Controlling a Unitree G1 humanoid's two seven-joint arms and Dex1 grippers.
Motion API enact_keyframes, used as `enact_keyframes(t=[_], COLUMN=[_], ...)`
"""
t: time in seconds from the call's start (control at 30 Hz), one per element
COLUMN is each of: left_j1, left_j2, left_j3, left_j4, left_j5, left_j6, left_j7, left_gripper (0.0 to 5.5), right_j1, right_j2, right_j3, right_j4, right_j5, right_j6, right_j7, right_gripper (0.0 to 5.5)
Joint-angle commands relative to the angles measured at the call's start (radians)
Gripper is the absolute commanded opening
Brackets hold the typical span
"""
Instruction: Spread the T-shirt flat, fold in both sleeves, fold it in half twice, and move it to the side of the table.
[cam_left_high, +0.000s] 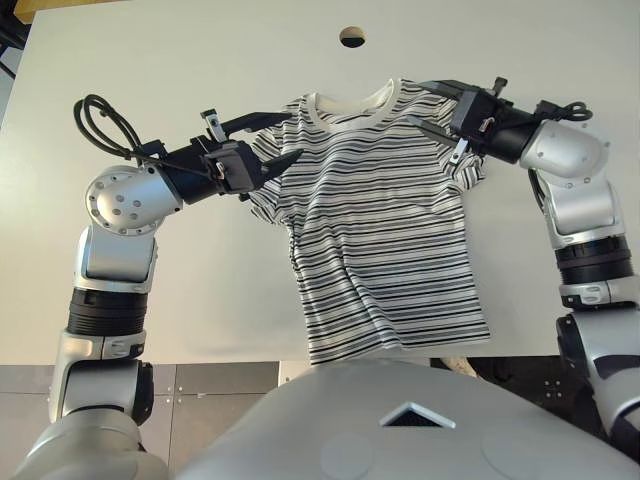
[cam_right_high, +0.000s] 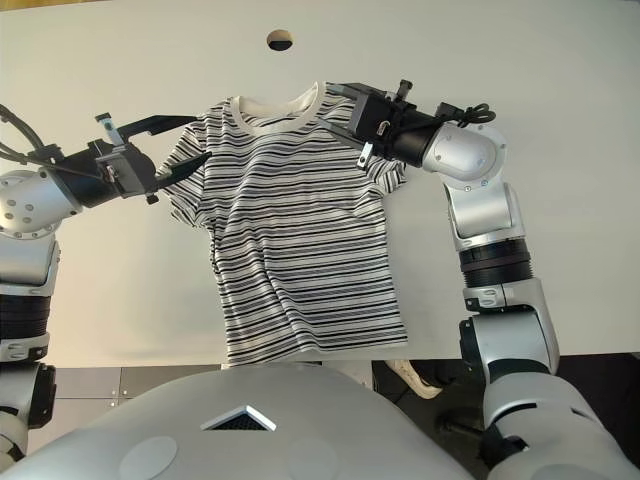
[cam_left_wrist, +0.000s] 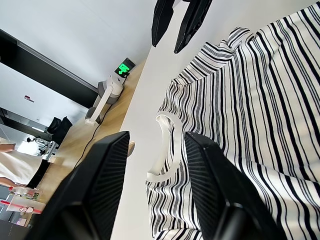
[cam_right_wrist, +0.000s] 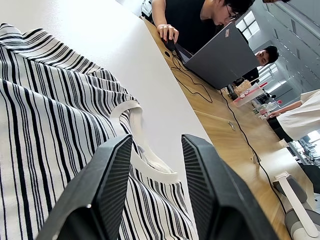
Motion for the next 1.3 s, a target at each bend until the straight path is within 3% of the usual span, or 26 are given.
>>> enact_keyframes(t=[0.03, 1.3], left_j1=[-0.011, -0.002], left_j2=[0.017, 0.022], left_j3=[-0.002, -0.006], left_j4=[0.002, 0.002], left_j5=[0.017, 0.033], left_j6=[-0.004, -0.007], left_j7=[0.010, 0.026], left_gripper=[2.04, 2.04], right_j1=[-0.005, 0.006], right_j2=[-0.006, -0.002], right_j3=[0.007, 0.020], right_j4=[-0.007, -0.008], right_j5=[-0.003, -0.004], right_j6=[0.008, 0.002], right_j7=[0.004, 0.007], right_gripper=[1.83, 1.83])
